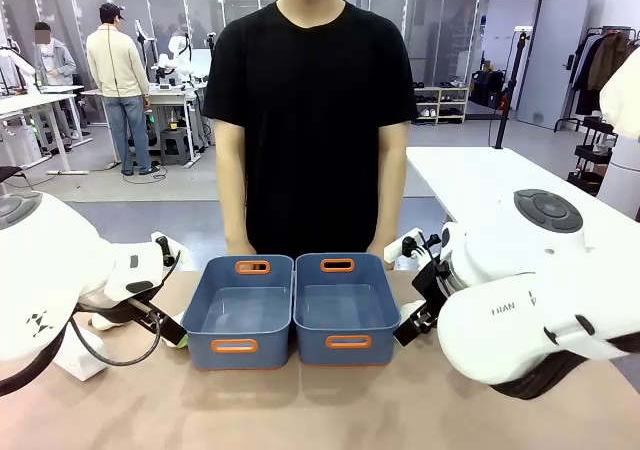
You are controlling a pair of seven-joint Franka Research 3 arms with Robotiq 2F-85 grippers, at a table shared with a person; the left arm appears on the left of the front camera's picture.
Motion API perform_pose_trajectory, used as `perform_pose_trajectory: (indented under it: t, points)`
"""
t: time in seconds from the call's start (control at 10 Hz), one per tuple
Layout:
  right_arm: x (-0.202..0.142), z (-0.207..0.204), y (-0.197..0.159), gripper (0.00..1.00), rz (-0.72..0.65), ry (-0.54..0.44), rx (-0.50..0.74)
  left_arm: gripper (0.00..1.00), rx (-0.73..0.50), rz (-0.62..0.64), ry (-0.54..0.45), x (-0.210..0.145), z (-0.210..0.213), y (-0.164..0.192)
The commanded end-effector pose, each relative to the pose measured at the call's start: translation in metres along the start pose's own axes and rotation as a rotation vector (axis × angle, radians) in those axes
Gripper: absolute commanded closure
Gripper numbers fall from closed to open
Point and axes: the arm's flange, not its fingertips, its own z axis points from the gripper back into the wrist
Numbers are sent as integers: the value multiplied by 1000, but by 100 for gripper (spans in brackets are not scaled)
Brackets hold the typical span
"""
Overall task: Sort the digital clocks into the basket.
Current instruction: Pick up the Digital clock from the table and place it into the empty Plastic storage basket.
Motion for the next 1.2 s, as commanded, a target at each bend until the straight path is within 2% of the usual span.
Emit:
perform_pose_trajectory:
  t: [0.0,0.1,0.3,0.4,0.6,0.7,0.8,0.9,1.0,1.1]
  points:
    - [20,38,-24,0,-68,9,168,0,-10,-34,15,25,40,11]
    - [25,52,-29,0,-79,12,221,0,-85,6,2,32,61,20]
    - [29,67,-29,0,-89,24,202,0,-153,44,-16,31,81,27]
    - [29,77,-37,0,-114,0,248,0,-263,72,-62,28,91,33]
    - [12,113,-88,0,-273,-67,542,0,-668,216,-215,5,128,83]
    - [-11,127,-123,0,-376,-99,712,0,-840,266,-260,-22,144,112]
    - [-42,136,-156,0,-446,-170,851,0,-906,331,-315,-52,151,138]
    - [-80,144,-184,0,-519,-244,935,0,-983,367,-368,-90,158,163]
    - [-120,152,-208,0,-585,-285,930,0,-1032,363,-390,-133,166,188]
    - [-165,164,-226,0,-645,-317,921,0,-1016,419,-425,-185,177,215]
